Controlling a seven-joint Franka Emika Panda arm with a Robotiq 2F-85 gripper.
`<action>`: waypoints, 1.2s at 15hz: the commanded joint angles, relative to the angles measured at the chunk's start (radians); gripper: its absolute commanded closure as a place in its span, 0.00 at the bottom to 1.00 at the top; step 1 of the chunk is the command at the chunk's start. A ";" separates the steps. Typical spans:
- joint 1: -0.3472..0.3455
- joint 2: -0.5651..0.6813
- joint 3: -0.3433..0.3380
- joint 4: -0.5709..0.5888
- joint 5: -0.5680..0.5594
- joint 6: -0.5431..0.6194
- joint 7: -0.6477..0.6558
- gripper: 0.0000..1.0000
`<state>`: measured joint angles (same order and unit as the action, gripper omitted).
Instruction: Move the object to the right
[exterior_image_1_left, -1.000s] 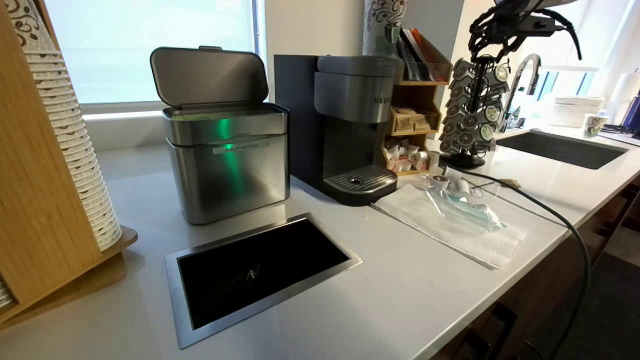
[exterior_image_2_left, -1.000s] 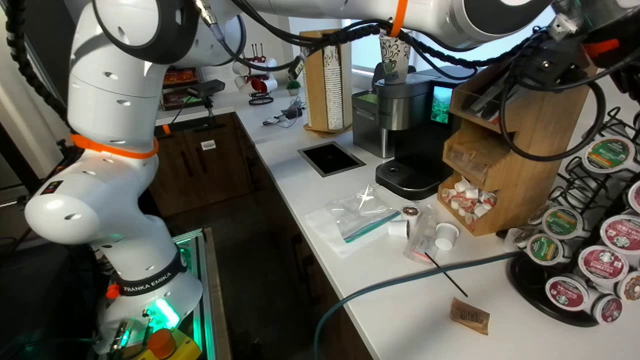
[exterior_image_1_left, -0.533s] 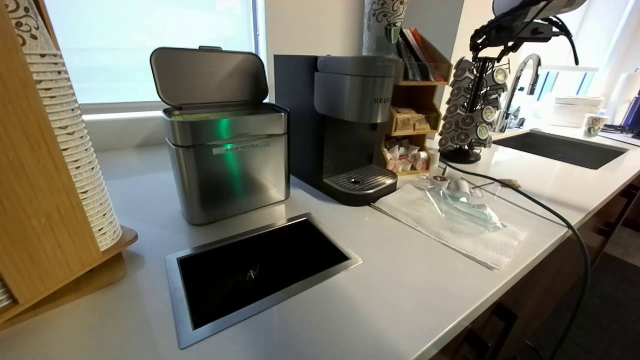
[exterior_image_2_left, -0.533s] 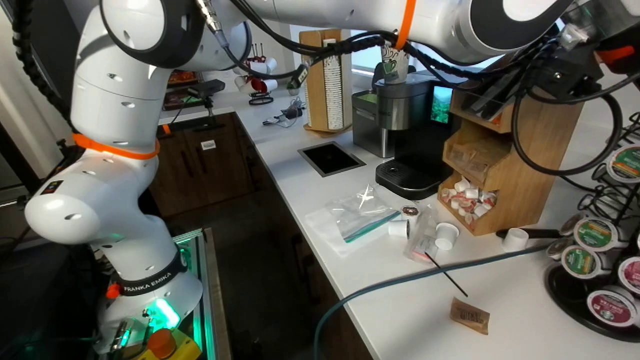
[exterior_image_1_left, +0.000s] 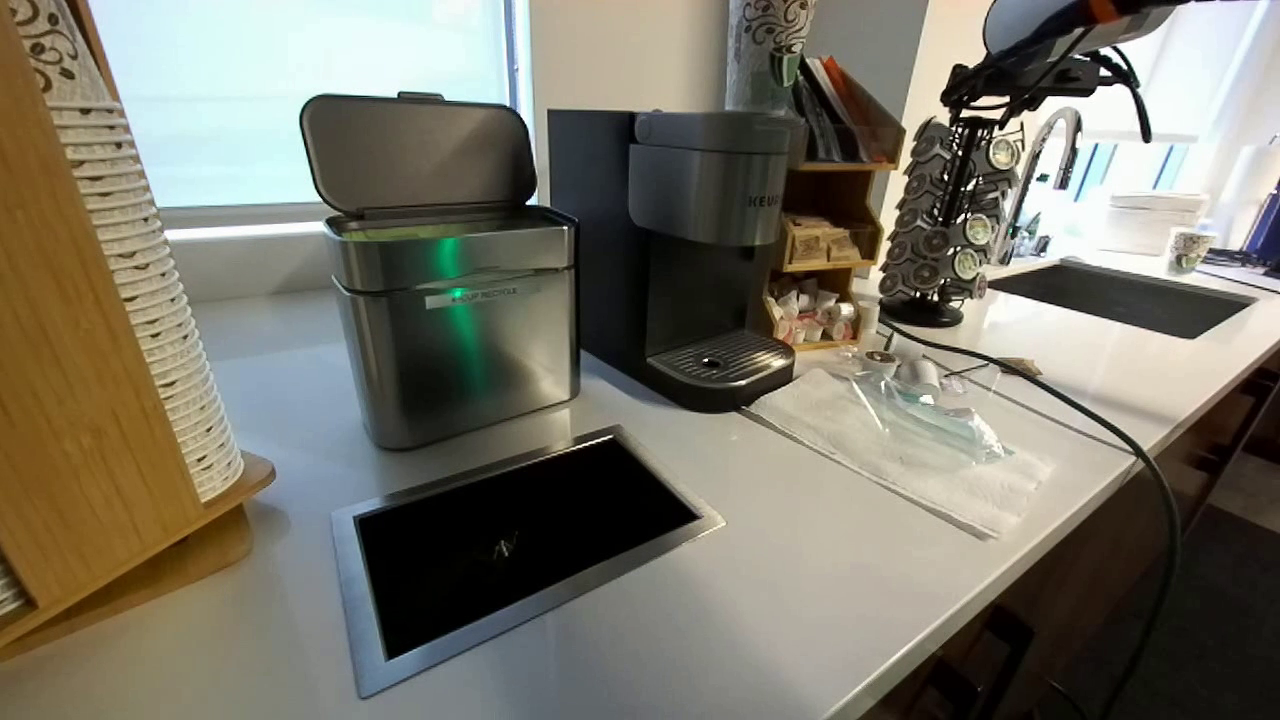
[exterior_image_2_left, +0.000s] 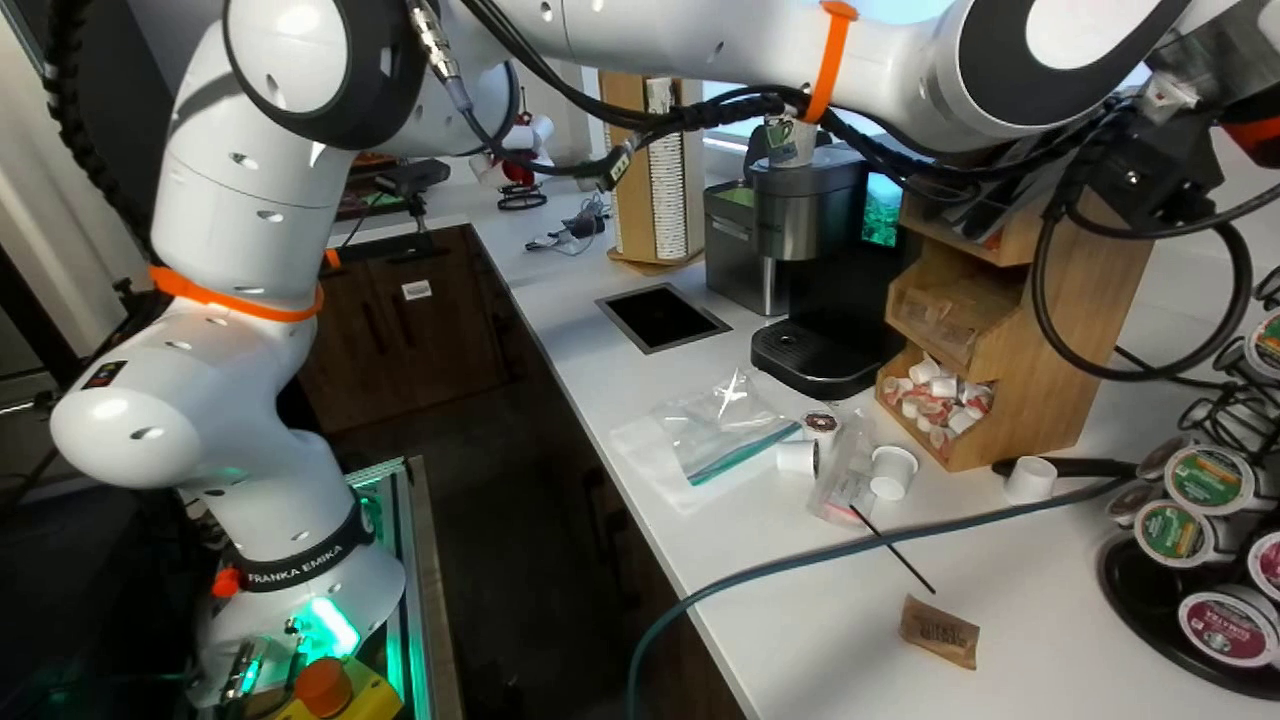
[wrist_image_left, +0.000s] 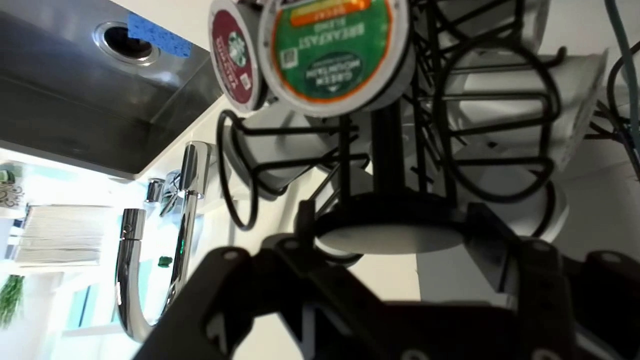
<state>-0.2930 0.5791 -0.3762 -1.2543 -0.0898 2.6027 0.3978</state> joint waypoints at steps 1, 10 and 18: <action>0.021 0.008 -0.071 0.071 -0.044 0.043 0.096 0.51; 0.180 -0.150 -0.291 -0.127 -0.227 0.055 0.285 0.51; 0.352 -0.327 -0.425 -0.371 -0.376 0.036 0.427 0.51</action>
<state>-0.0231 0.3778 -0.7481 -1.5263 -0.3707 2.6072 0.7685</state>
